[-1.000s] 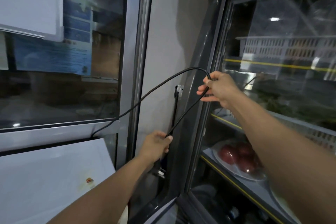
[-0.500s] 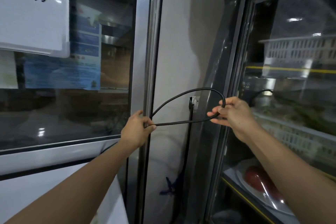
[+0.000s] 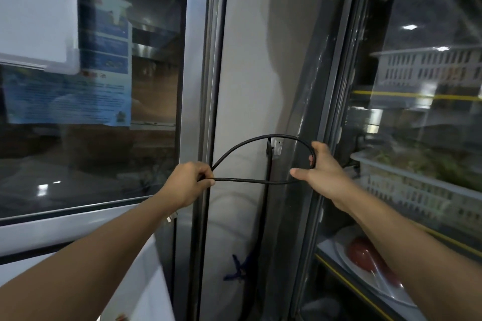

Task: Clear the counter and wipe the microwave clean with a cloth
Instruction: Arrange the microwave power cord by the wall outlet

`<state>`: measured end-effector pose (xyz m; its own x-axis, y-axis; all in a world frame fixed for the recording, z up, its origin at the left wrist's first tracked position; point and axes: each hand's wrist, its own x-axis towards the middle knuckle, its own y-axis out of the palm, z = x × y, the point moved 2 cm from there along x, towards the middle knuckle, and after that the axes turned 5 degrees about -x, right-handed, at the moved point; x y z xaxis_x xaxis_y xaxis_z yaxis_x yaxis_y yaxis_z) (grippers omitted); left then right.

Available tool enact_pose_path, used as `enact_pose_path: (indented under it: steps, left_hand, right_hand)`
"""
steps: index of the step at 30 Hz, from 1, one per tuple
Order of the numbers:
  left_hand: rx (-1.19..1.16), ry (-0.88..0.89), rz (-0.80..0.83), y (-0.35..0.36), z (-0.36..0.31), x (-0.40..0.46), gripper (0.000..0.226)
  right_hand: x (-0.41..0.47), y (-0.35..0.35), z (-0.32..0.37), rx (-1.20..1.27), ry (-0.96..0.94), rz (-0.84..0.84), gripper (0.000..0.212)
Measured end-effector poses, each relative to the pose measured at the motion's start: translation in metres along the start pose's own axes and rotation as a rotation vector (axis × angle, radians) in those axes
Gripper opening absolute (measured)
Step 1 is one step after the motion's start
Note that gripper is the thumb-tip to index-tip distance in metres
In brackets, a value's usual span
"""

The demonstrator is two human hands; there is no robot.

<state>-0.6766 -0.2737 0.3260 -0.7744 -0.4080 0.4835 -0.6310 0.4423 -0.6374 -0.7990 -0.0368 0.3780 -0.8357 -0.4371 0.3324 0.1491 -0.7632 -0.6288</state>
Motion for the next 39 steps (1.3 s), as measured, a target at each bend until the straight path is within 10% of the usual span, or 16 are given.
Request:
enact_pose_path:
  steps: [9, 16, 24, 33, 39]
  left_hand:
    - [0.105, 0.087, 0.102, -0.006, 0.001, 0.010, 0.007]
    - [0.119, 0.119, 0.104, 0.002, 0.004, 0.013, 0.005]
    - [-0.036, -0.096, 0.004, 0.000, 0.058, 0.008, 0.004]
    - [-0.128, -0.246, -0.080, 0.015, 0.093, 0.009, 0.006]
    - [-0.086, -0.242, -0.063, 0.017, 0.093, 0.011, 0.005]
  right_hand:
    - [0.025, 0.057, 0.035, -0.746, -0.400, -0.314, 0.100]
    - [0.038, 0.107, 0.041, -0.479, -0.491, 0.027, 0.022]
    - [0.045, 0.112, 0.004, -0.099, -0.404, 0.063, 0.011]
    - [0.060, 0.134, -0.029, 0.088, -0.252, 0.065, 0.013]
    - [0.051, 0.157, -0.027, -0.448, -0.403, 0.033, 0.060]
